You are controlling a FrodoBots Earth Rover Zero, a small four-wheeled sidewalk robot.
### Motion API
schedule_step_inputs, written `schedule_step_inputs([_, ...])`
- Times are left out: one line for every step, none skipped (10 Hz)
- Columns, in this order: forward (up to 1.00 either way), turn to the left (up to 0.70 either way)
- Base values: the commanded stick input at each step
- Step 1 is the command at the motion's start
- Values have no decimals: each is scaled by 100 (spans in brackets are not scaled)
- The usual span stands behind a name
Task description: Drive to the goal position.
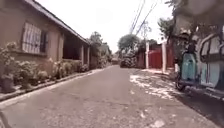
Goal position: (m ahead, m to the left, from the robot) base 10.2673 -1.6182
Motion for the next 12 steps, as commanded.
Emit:
schedule_step_inputs([100, 0])
schedule_step_inputs([100, 0])
schedule_step_inputs([100, 0])
schedule_step_inputs([100, -12])
schedule_step_inputs([100, -27])
schedule_step_inputs([100, -27])
schedule_step_inputs([100, -11])
schedule_step_inputs([100, 0])
schedule_step_inputs([100, 0])
schedule_step_inputs([100, 0])
schedule_step_inputs([100, 0])
schedule_step_inputs([100, 0])
